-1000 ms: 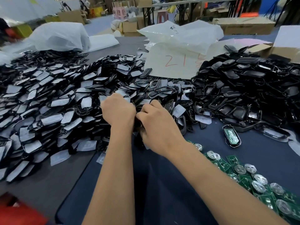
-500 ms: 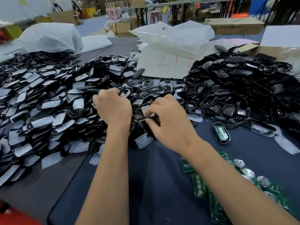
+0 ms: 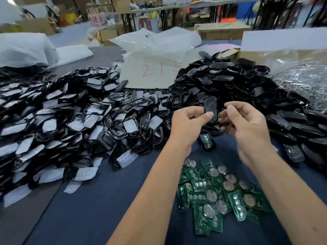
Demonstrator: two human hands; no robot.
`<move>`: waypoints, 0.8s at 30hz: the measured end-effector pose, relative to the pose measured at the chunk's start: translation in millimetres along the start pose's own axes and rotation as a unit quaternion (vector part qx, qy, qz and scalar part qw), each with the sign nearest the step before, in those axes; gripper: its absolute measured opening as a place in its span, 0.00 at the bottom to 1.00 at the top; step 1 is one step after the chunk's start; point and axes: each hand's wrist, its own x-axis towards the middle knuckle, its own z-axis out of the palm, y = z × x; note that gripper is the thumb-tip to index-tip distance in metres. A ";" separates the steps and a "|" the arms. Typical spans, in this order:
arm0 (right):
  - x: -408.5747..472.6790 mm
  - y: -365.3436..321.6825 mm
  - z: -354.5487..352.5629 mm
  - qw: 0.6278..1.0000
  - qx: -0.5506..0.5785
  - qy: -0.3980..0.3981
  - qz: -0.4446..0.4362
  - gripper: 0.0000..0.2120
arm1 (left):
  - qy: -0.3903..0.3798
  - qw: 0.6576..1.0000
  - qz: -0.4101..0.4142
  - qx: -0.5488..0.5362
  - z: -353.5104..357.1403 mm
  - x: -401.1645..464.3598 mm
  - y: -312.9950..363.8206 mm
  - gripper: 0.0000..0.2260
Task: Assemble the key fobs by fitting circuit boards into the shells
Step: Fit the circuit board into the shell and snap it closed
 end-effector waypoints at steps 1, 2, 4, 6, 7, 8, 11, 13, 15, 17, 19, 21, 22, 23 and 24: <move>-1.2 2.6 -2.5 0.999 0.021 -0.019 0.021 0.08 | -0.012 1.000 -0.001 0.003 1.5 -0.8 -2.3 0.06; -2.7 5.1 -4.2 0.998 0.041 -0.040 0.038 0.08 | -0.027 1.000 0.004 0.008 1.7 -1.8 -4.5 0.06; -4.2 8.5 -5.1 0.993 0.079 -0.056 0.062 0.08 | -0.050 0.999 0.012 0.009 -2.1 -2.3 -7.8 0.04; -3.6 10.7 -5.3 0.990 0.109 -0.046 0.080 0.08 | -0.064 0.998 0.015 0.007 -8.5 -1.5 -10.1 0.06; -2.9 11.1 -5.7 0.987 0.127 -0.044 0.088 0.11 | -0.071 0.997 0.014 0.007 -10.8 -0.7 -10.4 0.07; -2.4 11.0 -6.0 0.984 0.145 -0.049 0.095 0.13 | -0.078 0.997 0.012 0.006 -12.2 0.1 -10.6 0.07; -2.5 10.3 -7.5 0.977 0.176 -0.075 0.092 0.13 | -0.093 0.996 0.002 -0.005 -14.3 1.9 -11.5 0.06; -1.6 9.5 -8.2 0.975 0.190 -0.075 0.088 0.16 | -0.107 0.994 -0.006 -0.015 -13.8 2.3 -12.7 0.04; 0.3 10.8 -10.3 0.974 0.199 -0.072 0.078 0.17 | -0.120 0.992 -0.017 -0.029 -12.8 2.7 -14.9 0.05; 0.6 11.6 -11.4 0.973 0.205 -0.076 0.071 0.17 | -0.133 0.989 -0.036 -0.049 -12.8 3.2 -15.7 0.08; 0.8 12.8 -12.2 0.972 0.211 -0.075 0.073 0.16 | -0.150 0.985 -0.053 -0.070 -13.1 3.9 -15.5 0.08; 1.3 12.6 -12.8 0.971 0.215 -0.066 0.081 0.16 | -0.158 0.982 -0.059 -0.081 -12.2 3.9 -14.4 0.07; 1.6 12.9 -13.2 0.970 0.218 -0.060 0.084 0.15 | -0.162 0.981 -0.062 -0.085 -10.7 3.7 -14.5 0.06; 1.7 13.2 -13.8 0.970 0.221 -0.055 0.086 0.15 | -0.163 0.981 -0.066 -0.088 -8.8 3.2 -14.6 0.05; 1.5 13.3 -14.1 0.970 0.223 -0.049 0.086 0.14 | -0.160 0.981 -0.069 -0.087 -6.7 2.5 -14.5 0.05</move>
